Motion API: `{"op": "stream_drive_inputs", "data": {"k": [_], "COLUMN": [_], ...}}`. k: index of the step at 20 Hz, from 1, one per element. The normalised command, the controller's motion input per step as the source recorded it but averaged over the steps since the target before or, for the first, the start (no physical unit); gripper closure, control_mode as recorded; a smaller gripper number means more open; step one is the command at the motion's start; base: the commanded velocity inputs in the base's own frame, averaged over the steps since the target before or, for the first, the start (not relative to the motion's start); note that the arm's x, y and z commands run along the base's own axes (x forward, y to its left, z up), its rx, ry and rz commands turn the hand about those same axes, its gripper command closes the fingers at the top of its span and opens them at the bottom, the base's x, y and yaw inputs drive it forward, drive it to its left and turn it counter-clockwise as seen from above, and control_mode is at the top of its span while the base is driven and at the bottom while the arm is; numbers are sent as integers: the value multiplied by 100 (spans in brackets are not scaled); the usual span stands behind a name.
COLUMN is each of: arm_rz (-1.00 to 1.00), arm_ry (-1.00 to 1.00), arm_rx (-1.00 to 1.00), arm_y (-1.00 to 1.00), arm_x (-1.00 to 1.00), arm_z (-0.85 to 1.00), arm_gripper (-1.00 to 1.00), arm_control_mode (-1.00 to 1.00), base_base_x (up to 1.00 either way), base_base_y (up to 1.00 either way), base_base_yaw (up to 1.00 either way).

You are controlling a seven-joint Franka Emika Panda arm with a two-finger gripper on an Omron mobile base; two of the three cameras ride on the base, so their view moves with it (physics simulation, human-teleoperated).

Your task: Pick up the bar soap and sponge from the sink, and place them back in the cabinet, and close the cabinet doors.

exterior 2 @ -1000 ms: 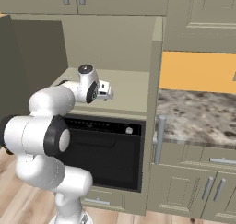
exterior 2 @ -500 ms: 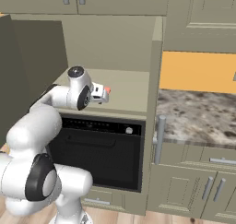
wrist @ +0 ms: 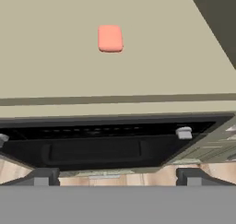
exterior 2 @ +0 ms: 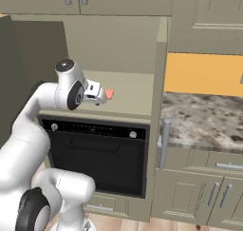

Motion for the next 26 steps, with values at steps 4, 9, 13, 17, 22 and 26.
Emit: {"op": "stream_drive_inputs", "data": {"k": [4, 9, 13, 17, 22, 26], "arm_rz": [-4, 0, 0, 0, 0, 0], "arm_ry": [5, 0, 0, 1, 3, 6], "arm_rx": [0, 0, 0, 0, 1, 0], "arm_y": [0, 0, 0, 0, 0, 0], "arm_x": [-66, -75, -87, -78, -78, -64], "arm_z": [45, 22, 9, 13, 19, 24], "arm_gripper": [-100, -100, -100, -100, -100, -100], "arm_control_mode": [-100, -100, -100, -100, -100, -100], "base_base_x": [0, 0, 0, 0, 0, 0], "base_base_y": [0, 0, 0, 0, 0, 0], "base_base_yaw": [0, 0, 0, 0, 0, 0]}}
